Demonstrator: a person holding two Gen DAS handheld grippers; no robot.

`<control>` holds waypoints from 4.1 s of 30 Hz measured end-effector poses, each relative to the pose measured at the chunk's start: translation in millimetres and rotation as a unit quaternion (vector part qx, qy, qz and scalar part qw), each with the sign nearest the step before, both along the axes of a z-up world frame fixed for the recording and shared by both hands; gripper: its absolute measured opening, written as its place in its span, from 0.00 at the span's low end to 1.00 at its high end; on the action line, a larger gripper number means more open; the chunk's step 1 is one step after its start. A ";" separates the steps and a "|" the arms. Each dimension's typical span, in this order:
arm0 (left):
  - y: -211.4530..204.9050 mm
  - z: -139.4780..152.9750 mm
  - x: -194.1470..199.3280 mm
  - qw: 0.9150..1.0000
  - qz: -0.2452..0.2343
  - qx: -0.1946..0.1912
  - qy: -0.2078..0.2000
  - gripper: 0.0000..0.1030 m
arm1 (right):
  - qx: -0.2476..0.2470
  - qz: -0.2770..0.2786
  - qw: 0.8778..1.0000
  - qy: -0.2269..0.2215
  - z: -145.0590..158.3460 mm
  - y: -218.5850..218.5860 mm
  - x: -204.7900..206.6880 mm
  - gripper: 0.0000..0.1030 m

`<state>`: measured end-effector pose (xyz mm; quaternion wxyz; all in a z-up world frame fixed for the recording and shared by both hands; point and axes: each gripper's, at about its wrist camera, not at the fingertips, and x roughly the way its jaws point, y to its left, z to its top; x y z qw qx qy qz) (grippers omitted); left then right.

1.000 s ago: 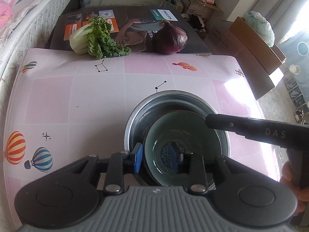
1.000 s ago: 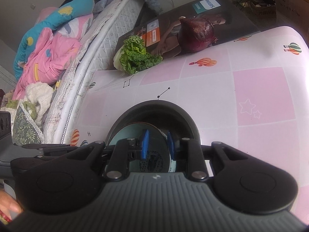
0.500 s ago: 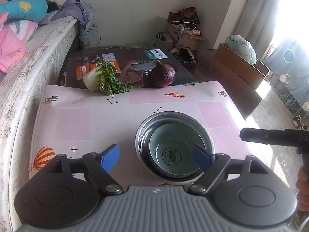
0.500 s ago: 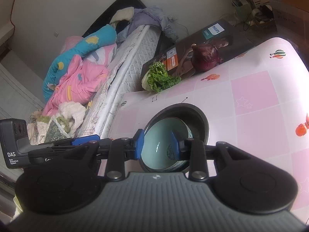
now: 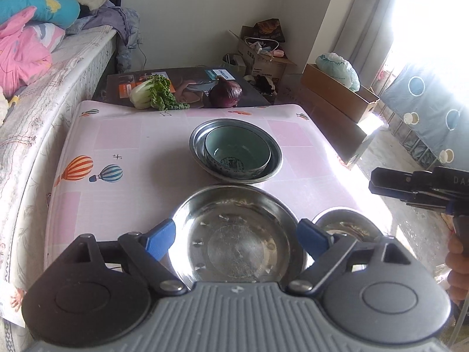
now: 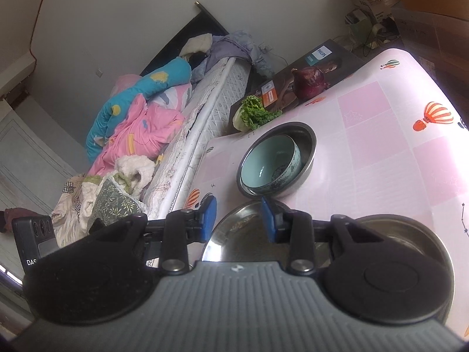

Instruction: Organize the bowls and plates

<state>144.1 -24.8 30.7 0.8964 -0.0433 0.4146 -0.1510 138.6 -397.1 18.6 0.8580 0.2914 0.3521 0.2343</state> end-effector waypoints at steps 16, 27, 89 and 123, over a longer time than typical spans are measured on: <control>-35.2 -40.0 -109.0 0.998 0.025 0.039 -0.049 0.88 | -0.006 -0.121 0.993 0.003 -54.3 -34.4 -147.1 0.41; -96.7 -76.9 -105.9 0.998 -0.033 -0.021 -0.059 0.74 | -0.034 -0.188 0.981 0.011 -70.8 -70.6 -173.5 0.41; -112.4 -117.9 -111.2 0.994 -0.082 -0.020 0.066 0.24 | -0.066 -0.142 0.982 0.102 -130.6 -105.6 -147.2 0.08; -122.8 -126.4 -87.2 0.996 -0.070 0.020 0.043 0.19 | -0.073 -0.153 0.981 0.099 -136.8 -106.0 -136.7 0.09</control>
